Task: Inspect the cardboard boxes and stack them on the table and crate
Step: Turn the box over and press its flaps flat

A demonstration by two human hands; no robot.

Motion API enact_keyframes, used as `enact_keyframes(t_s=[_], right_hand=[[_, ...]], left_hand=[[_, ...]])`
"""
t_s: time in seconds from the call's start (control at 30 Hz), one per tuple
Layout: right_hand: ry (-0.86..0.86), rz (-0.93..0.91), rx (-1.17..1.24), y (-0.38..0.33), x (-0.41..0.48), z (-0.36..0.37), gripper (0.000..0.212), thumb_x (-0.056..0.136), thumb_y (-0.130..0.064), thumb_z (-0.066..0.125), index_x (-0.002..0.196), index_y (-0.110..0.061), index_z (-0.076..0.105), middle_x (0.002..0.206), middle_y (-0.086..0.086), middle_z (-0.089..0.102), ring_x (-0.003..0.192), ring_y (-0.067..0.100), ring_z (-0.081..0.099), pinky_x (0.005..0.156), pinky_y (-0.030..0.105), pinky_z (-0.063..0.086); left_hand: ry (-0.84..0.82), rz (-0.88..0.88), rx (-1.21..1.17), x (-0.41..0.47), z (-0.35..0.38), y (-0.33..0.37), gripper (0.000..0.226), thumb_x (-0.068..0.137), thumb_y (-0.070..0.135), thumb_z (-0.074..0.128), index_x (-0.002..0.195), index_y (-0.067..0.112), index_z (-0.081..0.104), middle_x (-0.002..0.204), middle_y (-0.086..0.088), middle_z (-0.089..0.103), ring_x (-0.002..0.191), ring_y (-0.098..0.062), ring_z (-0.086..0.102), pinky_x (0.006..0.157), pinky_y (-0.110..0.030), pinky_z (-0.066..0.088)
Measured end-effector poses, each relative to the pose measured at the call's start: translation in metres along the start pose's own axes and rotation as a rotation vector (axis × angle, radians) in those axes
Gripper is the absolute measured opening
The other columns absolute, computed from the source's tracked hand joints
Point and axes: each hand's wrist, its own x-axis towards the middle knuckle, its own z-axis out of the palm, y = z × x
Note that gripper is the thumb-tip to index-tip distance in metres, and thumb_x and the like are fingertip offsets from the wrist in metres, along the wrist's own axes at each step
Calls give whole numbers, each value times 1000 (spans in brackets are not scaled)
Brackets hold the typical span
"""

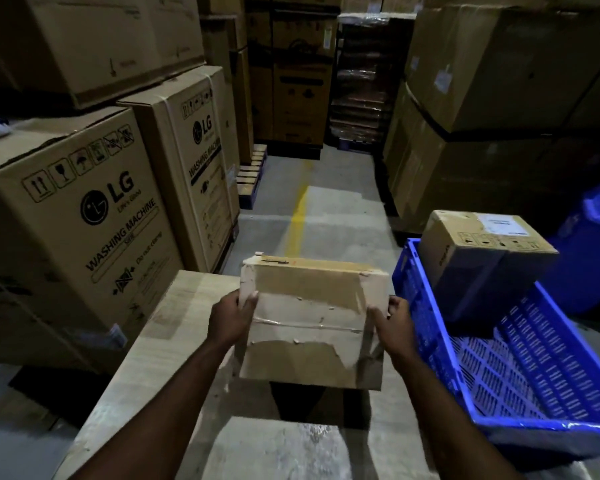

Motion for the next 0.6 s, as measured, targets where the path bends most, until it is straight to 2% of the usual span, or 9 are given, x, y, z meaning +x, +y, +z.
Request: enact_keyframes(t_s=[0.1, 0.2, 0.23, 0.3, 0.37, 0.43, 0.5, 0.53, 0.6], right_hand=[[121, -10, -35, 2, 12, 1, 41, 90, -23, 71, 123, -8, 52, 113, 5, 61, 107, 23, 59, 86, 36, 49], [99, 0, -120, 17, 14, 8, 37, 88, -30, 73, 115, -11, 59, 108, 4, 65, 101, 24, 62, 85, 37, 51], [60, 13, -145, 23, 13, 10, 37, 89, -29, 72, 117, -10, 60, 109, 5, 66, 100, 25, 63, 84, 36, 50], [-27, 30, -218, 39, 9, 15, 38, 91, -24, 69, 124, -10, 59, 116, 5, 67, 105, 26, 63, 89, 37, 51], [-132, 30, -267, 56, -1, 17, 38, 89, -18, 69, 125, -15, 56, 119, 3, 67, 104, 23, 63, 88, 33, 49], [-215, 16, -300, 65, -9, 20, 47, 89, -16, 69, 132, -19, 50, 122, -3, 63, 106, 20, 60, 89, 30, 46], [-246, 23, -350, 70, -13, 22, 54, 90, -20, 67, 139, -17, 43, 128, 0, 61, 112, 23, 59, 95, 34, 46], [-260, 34, -389, 73, -13, 22, 56, 91, -23, 67, 140, -15, 41, 131, 3, 60, 115, 25, 58, 97, 35, 46], [-286, 55, -451, 77, -15, 25, 61, 93, -30, 64, 144, -11, 35, 134, 8, 58, 121, 30, 56, 99, 36, 44]], left_hand=[[-4, 27, 105, 10, -2, -2, 45, 99, 42, 51, 74, 7, 65, 71, -8, 67, 71, -27, 61, 61, -33, 42], [23, -135, 190, 6, 6, -9, 47, 97, 43, 53, 67, 7, 62, 65, -7, 63, 72, -31, 62, 63, -35, 45], [-10, -161, 204, 4, 10, -16, 42, 96, 45, 54, 74, 10, 66, 71, -4, 65, 78, -30, 64, 66, -34, 47], [-151, -161, 112, -2, 19, -31, 32, 92, 45, 59, 103, 16, 68, 97, -3, 71, 95, -28, 65, 77, -32, 50], [-299, -151, -19, -13, 22, -43, 54, 85, 51, 64, 128, 19, 56, 121, -2, 66, 110, -25, 62, 90, -34, 49], [-372, -109, -22, -22, 25, -56, 82, 75, 58, 64, 142, 18, 39, 135, -2, 57, 121, -24, 56, 99, -39, 47], [-400, -63, 57, -27, 34, -80, 98, 75, 58, 61, 152, 13, 21, 149, -5, 44, 133, -26, 45, 107, -42, 40], [-427, -62, 93, -30, 38, -90, 102, 78, 58, 59, 156, 11, 12, 156, -7, 34, 140, -27, 37, 112, -44, 35], [-441, -64, 134, -39, 39, -88, 97, 89, 51, 58, 157, 13, 0, 164, -6, 15, 148, -26, 22, 118, -43, 25]])
